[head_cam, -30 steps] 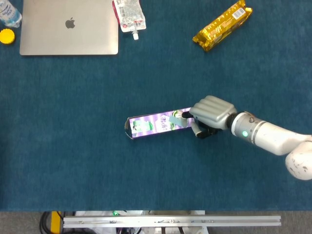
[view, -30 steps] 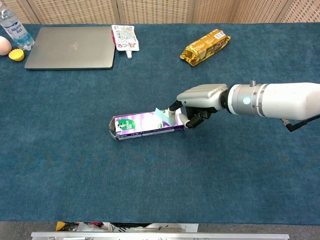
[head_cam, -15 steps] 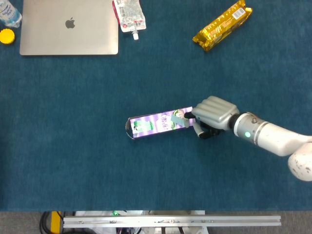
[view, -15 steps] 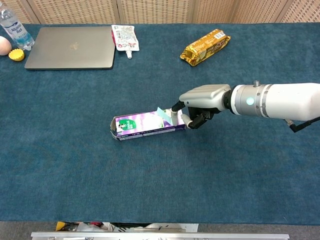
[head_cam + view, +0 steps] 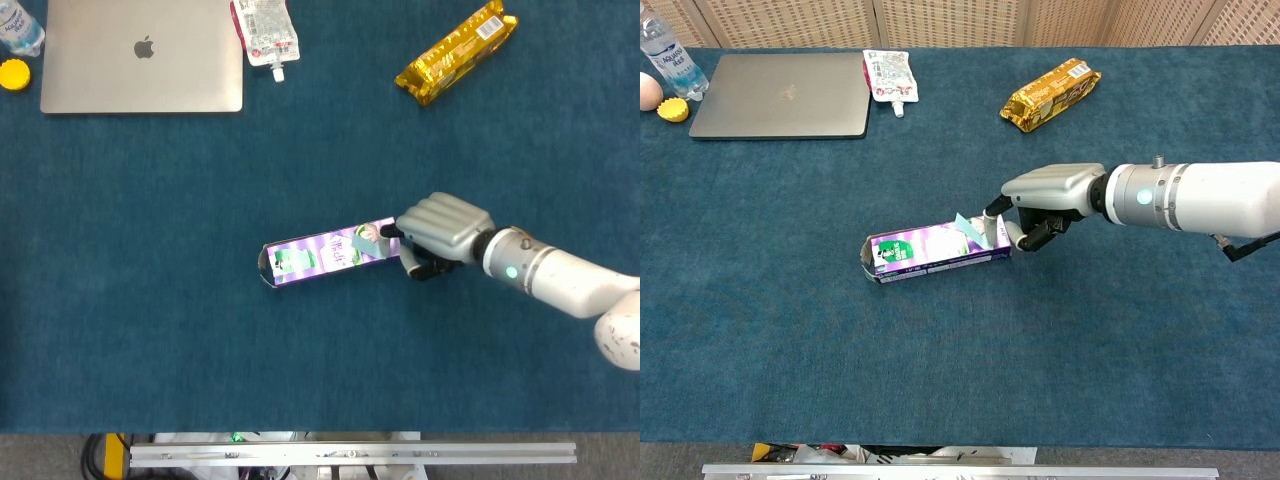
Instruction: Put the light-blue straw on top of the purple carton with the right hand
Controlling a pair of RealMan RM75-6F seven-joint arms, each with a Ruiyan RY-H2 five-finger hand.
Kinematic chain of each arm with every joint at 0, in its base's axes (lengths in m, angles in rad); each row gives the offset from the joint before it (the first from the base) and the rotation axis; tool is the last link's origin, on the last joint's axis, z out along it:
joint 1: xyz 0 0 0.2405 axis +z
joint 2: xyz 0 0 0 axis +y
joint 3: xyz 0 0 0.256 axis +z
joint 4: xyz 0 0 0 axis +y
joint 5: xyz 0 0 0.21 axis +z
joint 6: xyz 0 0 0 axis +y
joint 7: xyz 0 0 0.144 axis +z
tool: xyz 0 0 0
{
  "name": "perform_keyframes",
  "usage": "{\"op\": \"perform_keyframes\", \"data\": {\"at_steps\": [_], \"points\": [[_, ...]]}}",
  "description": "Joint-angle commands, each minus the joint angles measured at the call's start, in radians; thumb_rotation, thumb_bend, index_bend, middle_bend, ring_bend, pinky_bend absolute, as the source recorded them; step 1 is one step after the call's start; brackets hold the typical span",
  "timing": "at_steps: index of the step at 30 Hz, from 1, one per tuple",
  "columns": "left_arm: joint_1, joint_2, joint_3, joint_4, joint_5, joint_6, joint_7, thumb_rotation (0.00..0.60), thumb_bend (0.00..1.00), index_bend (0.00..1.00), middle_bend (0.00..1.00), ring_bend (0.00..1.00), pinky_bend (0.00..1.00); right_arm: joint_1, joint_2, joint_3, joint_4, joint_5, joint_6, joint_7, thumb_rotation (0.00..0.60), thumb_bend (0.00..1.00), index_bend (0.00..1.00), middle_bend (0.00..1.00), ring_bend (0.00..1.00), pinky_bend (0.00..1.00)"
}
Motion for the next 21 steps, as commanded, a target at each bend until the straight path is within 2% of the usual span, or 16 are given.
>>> {"op": "perform_keyframes", "data": {"at_steps": [1,21], "points": [[0.001,0.000,0.000,0.000,-0.001,0.000,0.000,0.600,0.26,0.21,0.14,0.15,0.15,0.002,-0.004,-0.003,0.008,0.005,-0.006,-0.003,0.373,0.73,0.36,1.00,1.00,1.00],[0.003,-0.001,-0.001,0.002,-0.004,0.003,-0.002,0.600,0.26,0.21,0.14,0.15,0.15,0.006,-0.016,0.010,0.028,0.018,-0.014,0.003,0.375,0.73,0.36,1.00,1.00,1.00]]}}
